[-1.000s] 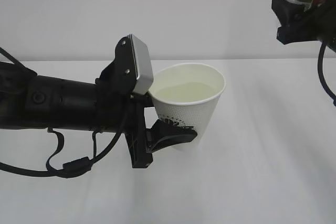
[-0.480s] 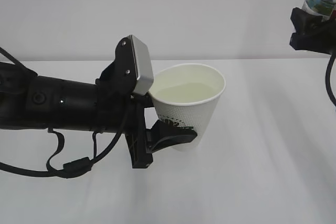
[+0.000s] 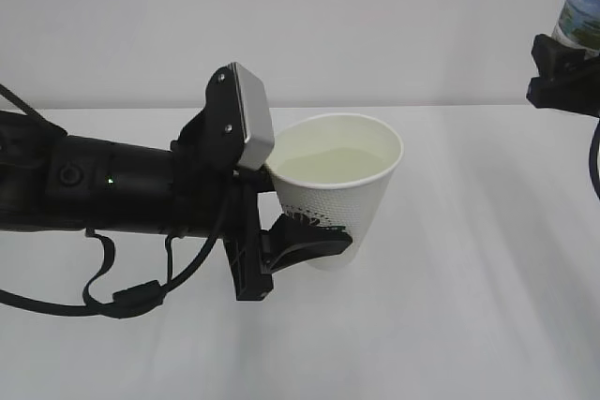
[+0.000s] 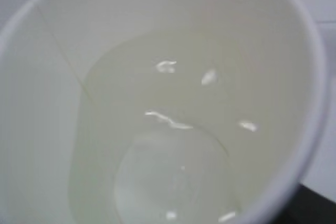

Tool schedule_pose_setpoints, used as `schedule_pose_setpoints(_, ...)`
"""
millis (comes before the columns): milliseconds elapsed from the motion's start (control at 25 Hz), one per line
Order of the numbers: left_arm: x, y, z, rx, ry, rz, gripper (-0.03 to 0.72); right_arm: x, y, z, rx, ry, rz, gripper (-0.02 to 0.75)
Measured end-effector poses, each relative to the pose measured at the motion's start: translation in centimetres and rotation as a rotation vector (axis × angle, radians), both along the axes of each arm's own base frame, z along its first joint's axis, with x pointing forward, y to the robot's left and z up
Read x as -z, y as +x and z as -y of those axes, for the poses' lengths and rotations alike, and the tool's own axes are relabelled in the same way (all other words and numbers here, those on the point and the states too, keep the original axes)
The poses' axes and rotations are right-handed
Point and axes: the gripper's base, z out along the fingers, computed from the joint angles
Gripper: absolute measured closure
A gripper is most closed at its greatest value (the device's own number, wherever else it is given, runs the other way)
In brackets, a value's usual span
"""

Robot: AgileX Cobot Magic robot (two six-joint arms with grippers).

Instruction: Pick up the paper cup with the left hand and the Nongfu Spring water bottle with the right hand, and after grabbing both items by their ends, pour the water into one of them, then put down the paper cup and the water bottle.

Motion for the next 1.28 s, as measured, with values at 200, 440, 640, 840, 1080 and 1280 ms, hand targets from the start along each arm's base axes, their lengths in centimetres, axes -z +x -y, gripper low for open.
schedule_pose_setpoints(200,0.0,0.0,0.0,0.0,0.0,0.0,0.208,0.0,-0.1,0.0,0.0,-0.004,0.002,0.216)
schedule_pose_setpoints(440,0.0,0.0,0.0,-0.005,-0.004,-0.003,0.208,0.0,-0.1,0.0,0.0,-0.004,0.002,0.216)
schedule_pose_setpoints(640,0.0,0.0,0.0,-0.007,-0.005,-0.003,0.208,0.9,0.3,0.0,0.001,-0.007,-0.009,0.216)
schedule_pose_setpoints(840,0.0,0.0,0.0,-0.007,-0.005,-0.003,0.208,2.5,0.9,0.0,0.004,-0.011,-0.001,0.216)
schedule_pose_setpoints(1080,0.0,0.0,0.0,-0.007,-0.005,-0.004,0.209,4.5,1.7,-0.1,0.004,-0.015,-0.041,0.216)
schedule_pose_setpoints(1280,0.0,0.1,0.0,-0.01,-0.008,-0.005,0.21,5.3,2.7,-0.2,0.004,-0.016,-0.055,0.216)
